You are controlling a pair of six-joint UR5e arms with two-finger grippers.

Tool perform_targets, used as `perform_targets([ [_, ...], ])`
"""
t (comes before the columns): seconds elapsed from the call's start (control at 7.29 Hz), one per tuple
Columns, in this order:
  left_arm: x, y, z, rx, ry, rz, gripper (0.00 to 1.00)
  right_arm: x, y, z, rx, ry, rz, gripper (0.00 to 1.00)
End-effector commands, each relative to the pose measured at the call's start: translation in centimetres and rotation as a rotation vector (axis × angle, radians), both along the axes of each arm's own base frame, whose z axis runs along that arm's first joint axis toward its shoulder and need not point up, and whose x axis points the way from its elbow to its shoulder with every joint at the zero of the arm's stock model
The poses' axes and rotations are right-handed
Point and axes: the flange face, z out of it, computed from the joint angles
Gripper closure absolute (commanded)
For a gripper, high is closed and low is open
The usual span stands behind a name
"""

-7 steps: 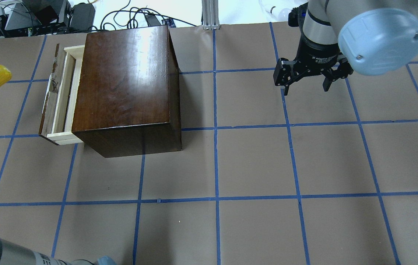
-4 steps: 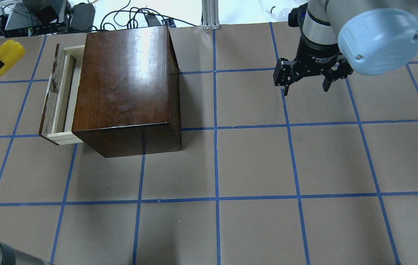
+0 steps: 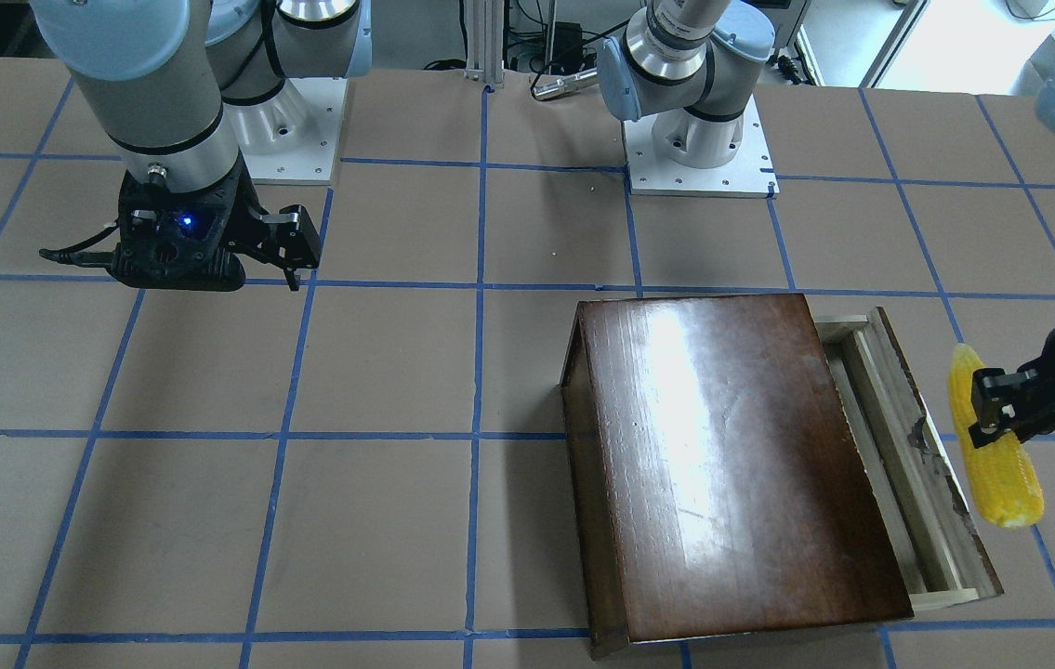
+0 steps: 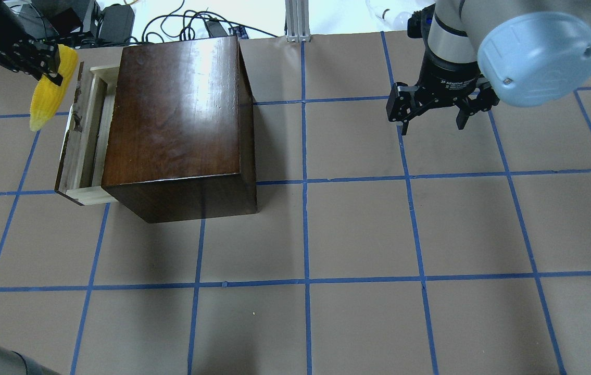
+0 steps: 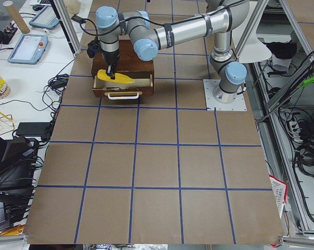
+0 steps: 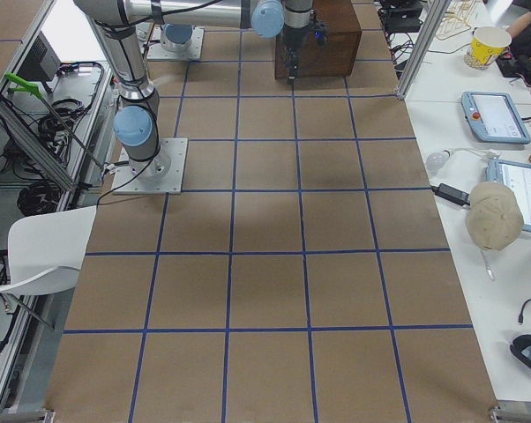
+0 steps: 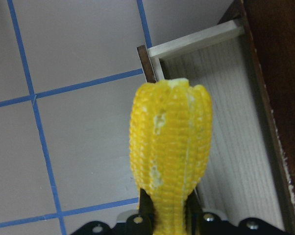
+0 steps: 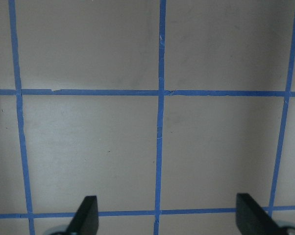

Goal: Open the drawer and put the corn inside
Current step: 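Carry the corn over the open drawer with the left gripper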

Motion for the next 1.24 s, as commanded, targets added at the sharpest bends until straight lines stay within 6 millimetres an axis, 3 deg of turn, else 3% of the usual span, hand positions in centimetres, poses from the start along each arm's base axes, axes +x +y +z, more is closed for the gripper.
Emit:
perform_targets([
  [0.0, -0.7, 0.0, -1.8, 0.025, 0.046, 0.133, 1.0, 0.0, 0.0, 0.0, 0.001, 0.0, 0.0, 0.0],
  [0.27, -1.0, 0.1, -4.9, 0.045, 0.057, 0.131, 1.0, 0.0, 0.0, 0.1, -0.002, 0.001, 0.0, 0.0],
  [0.82, -3.3, -0.5, -5.5, 0.046, 0.053, 0.077, 1.0, 0.0, 0.0, 0.0, -0.001, 0.001, 0.0, 0.0],
  [0.96, -3.2, -0.6, -6.3, 0.057, 0.054, 0.074, 0.67, 0.0, 0.0, 0.0, -0.001, 0.001, 0.0, 0.0],
  [1.1, -3.2, -0.7, -6.5, 0.058, 0.058, 0.076, 0.03, 0.0, 0.0, 0.0, -0.001, 0.001, 0.0, 0.0],
])
